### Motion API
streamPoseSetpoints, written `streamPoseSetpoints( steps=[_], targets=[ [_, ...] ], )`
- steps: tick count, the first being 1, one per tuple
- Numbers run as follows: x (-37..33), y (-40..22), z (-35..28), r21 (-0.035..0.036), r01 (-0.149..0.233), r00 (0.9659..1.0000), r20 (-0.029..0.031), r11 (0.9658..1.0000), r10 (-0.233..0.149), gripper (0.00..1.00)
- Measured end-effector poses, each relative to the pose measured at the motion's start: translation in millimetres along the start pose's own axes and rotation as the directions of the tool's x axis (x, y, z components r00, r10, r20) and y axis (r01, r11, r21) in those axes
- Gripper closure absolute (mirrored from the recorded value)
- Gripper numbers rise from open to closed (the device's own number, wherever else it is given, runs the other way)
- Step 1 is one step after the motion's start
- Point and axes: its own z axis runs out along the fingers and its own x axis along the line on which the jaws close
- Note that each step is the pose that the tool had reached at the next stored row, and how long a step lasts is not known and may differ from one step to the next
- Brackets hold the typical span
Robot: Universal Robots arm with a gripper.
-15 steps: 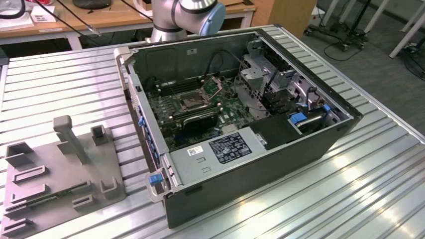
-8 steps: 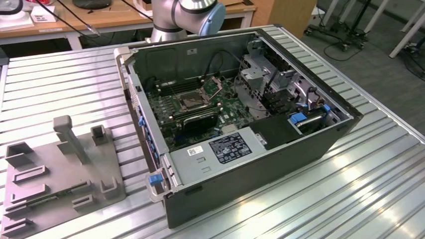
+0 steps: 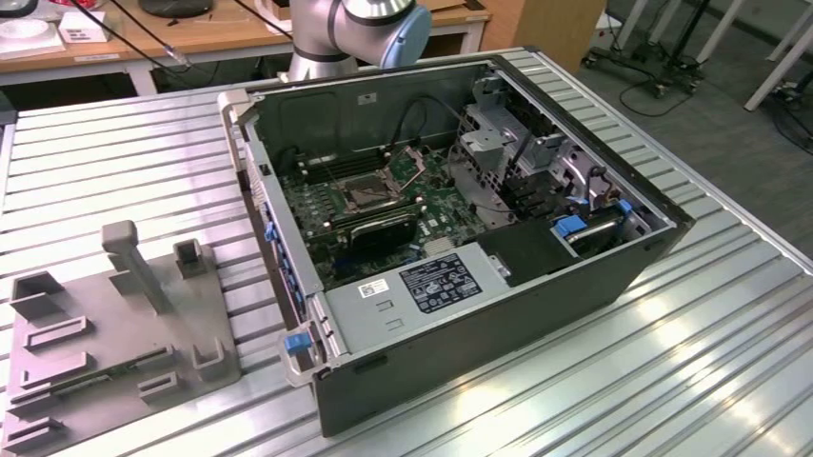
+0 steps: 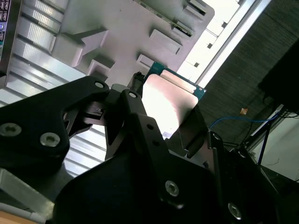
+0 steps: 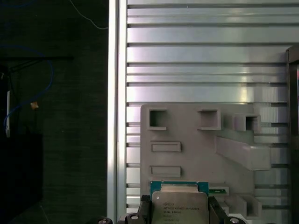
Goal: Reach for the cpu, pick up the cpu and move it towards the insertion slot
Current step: 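Pick up the cpu and move it towards the insertion slot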
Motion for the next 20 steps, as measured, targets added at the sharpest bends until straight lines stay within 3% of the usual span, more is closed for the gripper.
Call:
streamPoseSetpoints(
  steps=[20],
  targets=[
    [-6.9,0.0,0.5,0.0,0.0,1.0,0.0002,1.0,0.0,0.45]
  ],
)
